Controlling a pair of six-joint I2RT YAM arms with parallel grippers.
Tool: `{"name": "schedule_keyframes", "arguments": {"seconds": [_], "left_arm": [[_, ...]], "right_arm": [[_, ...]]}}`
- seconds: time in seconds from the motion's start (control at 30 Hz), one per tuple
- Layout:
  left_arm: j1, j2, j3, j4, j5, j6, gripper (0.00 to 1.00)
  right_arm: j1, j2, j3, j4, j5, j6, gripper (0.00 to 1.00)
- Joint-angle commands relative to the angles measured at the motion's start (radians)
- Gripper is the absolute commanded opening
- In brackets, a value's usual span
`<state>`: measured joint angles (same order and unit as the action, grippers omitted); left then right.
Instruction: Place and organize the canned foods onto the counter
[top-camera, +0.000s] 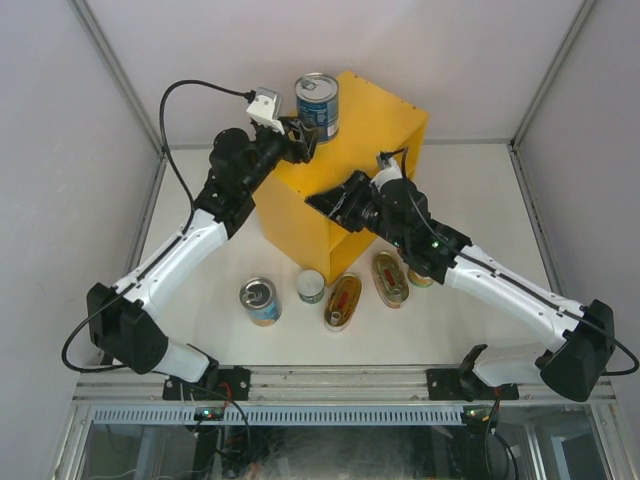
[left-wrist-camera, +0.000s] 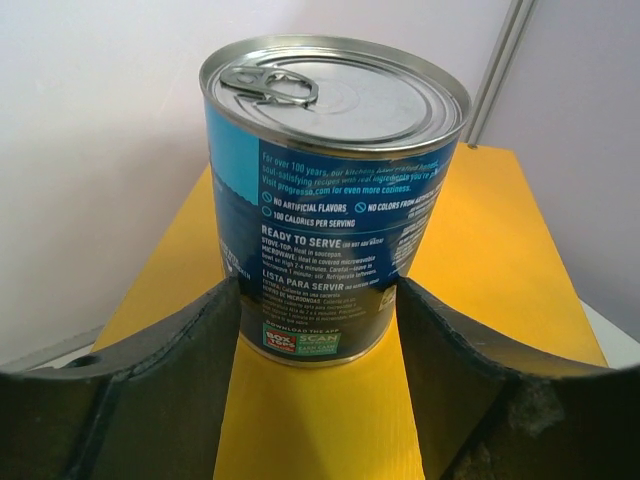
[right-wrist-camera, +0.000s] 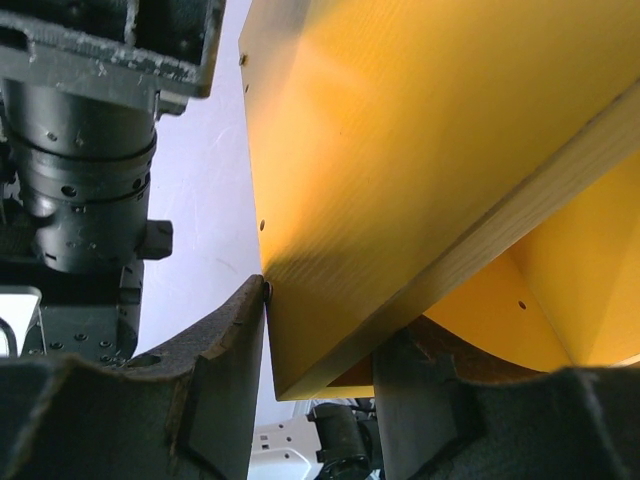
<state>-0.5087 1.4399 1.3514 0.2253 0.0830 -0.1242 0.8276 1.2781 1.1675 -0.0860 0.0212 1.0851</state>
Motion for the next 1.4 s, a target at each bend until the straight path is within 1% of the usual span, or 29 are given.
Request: {"name": "schedule_keyframes", "arguments": {"seconds": [0.0, 0.4, 0.57, 0.77, 1.03, 1.2, 1.3, 1.37], "left_arm": [[0.004, 0.049, 0.065, 0.041, 0.034, -0.042, 0.68], [0.007, 0.146, 0.116, 0.108, -0.005, -0.104, 0.71], [0.007, 0.19, 0.151, 0.113, -0.032, -0.145, 0.74], [0.007, 0.253, 0.213, 0.1, -0.066, -0.181, 0.76], [0.007, 0.307, 0.283, 0.047, -0.125, -0.175, 0.8], [0.007, 0.336, 0.315, 0.034, -0.119, -0.157, 0.82], [0.007, 0.353, 0.329, 0.042, -0.09, -0.153, 0.83], [0.006, 0.359, 0.332, 0.051, -0.055, -0.152, 0.83]], "right_arm": [[0.047, -0.058, -0.018, -0.047, -0.084, -0.055, 0.0], [0.053, -0.047, -0.025, -0.094, -0.094, -0.084, 0.0], [0.051, -0.051, -0.024, -0.111, -0.097, -0.102, 0.0], [0.041, -0.052, -0.025, -0.138, -0.104, -0.118, 0.0], [0.038, -0.044, -0.025, -0.156, -0.114, -0.139, 0.01], [0.033, -0.045, -0.025, -0.177, -0.119, -0.151, 0.05], [0.028, -0.051, -0.024, -0.191, -0.117, -0.161, 0.11], [0.025, -0.065, -0.024, -0.214, -0.104, -0.17, 0.18]]}}
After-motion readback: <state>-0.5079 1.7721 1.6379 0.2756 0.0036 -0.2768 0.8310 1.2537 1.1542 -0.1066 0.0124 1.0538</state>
